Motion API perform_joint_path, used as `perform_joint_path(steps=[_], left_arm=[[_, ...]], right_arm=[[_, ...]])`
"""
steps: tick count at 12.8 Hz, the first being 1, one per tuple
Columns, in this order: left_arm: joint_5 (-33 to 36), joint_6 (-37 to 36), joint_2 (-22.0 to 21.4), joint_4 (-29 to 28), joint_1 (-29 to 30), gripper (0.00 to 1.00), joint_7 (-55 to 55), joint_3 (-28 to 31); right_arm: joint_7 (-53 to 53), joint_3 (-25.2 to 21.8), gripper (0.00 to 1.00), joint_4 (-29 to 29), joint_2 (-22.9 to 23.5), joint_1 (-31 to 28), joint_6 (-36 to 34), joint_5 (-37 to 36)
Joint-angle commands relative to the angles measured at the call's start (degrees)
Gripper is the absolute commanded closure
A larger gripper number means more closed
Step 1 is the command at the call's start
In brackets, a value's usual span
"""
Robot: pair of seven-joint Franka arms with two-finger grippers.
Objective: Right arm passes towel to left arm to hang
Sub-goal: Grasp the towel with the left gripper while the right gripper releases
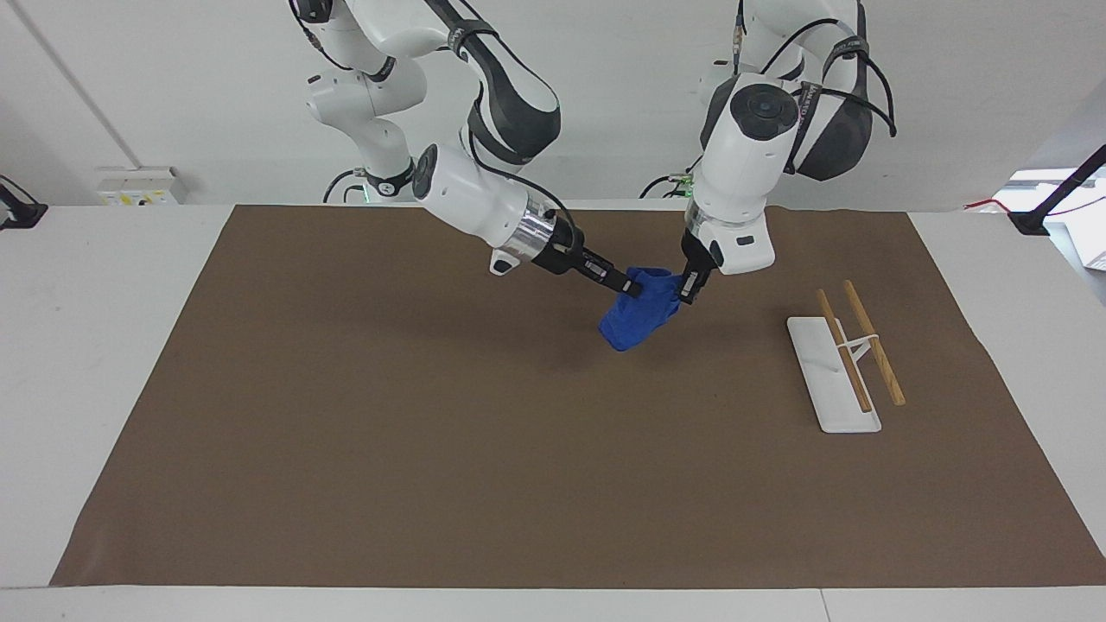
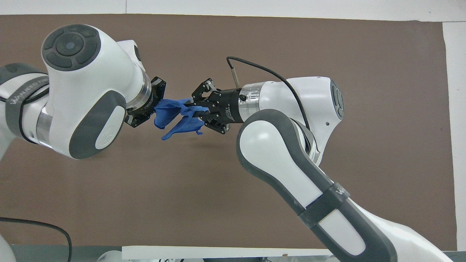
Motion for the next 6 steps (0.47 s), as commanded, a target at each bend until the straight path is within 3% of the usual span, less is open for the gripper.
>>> perform_joint_path(steps=[1, 3, 5, 6], left_arm=[[0.7, -1.9, 0.0, 2.4, 1.5, 1.00, 0.8, 0.2], [1.9, -1.5, -0.1, 3.5, 5.2, 1.00, 1.3, 0.0], [4.3, -1.2, -0.4, 4.3, 8.2, 1.00, 4.7, 0.1], [4.5, -1.5, -0.6, 4.4, 10.1, 1.00, 8.0, 0.1]], right_arm=[[-5.3, -0.2, 0.00, 0.0, 0.4, -0.6, 2.0, -2.9], [-11.7, -0.6, 0.00, -0.1, 0.8, -1.5, 2.1, -14.6], [-16.6, -0.9, 0.00, -0.3, 0.9, -6.0, 1.0, -32.4], [-17.5, -0.8, 0.00, -0.8, 0.9, -8.8, 0.6, -37.5]])
